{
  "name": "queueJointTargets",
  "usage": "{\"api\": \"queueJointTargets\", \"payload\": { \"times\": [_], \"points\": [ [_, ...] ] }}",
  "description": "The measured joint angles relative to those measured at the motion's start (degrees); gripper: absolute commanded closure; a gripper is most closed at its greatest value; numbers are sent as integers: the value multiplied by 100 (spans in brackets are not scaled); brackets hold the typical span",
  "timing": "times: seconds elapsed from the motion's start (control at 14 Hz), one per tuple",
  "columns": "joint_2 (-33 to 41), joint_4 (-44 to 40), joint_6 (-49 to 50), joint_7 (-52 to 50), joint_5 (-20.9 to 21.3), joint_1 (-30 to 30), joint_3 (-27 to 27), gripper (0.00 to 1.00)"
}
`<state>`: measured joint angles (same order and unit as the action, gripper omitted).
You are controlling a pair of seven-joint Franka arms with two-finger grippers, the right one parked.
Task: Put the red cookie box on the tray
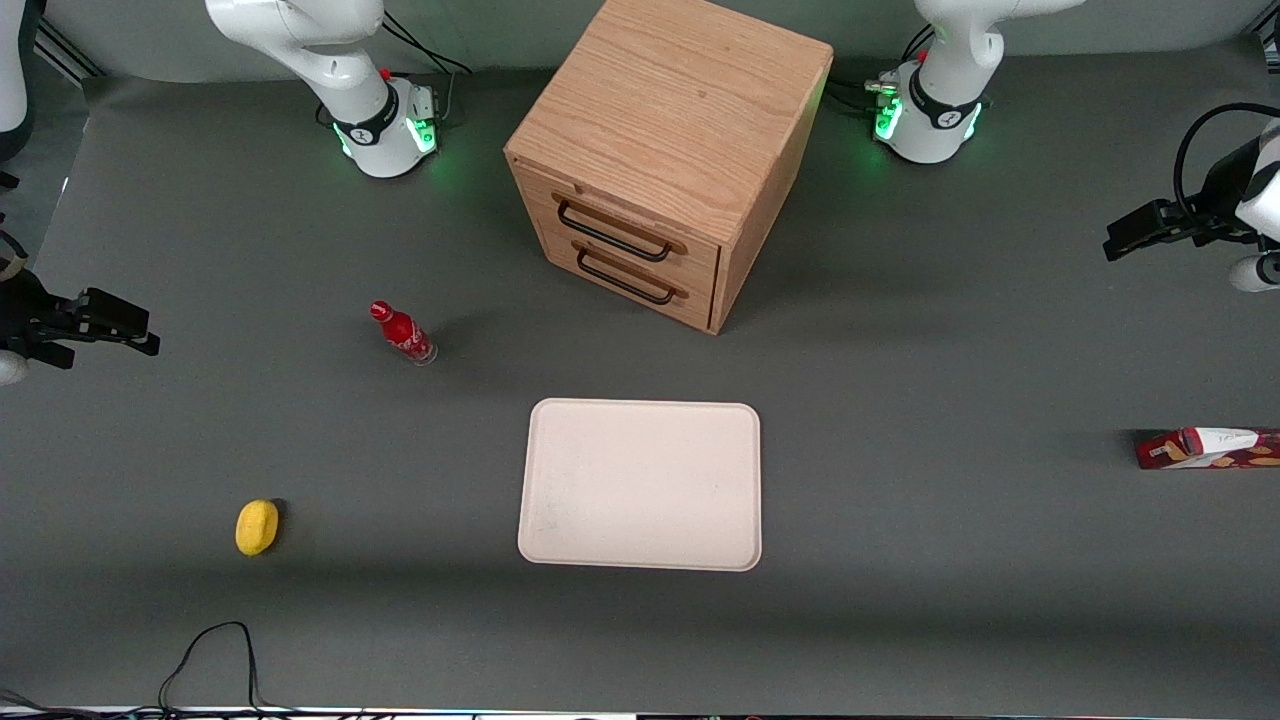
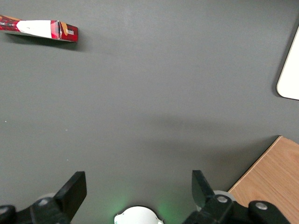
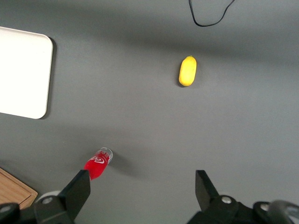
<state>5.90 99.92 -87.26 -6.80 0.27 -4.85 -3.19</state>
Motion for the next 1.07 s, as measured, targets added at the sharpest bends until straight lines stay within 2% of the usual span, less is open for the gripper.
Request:
{"api": "queueJointTargets", "payload": {
  "times": [1.07],
  "points": [
    [-177,-348,188,2,71,32,81,0]
  ]
}}
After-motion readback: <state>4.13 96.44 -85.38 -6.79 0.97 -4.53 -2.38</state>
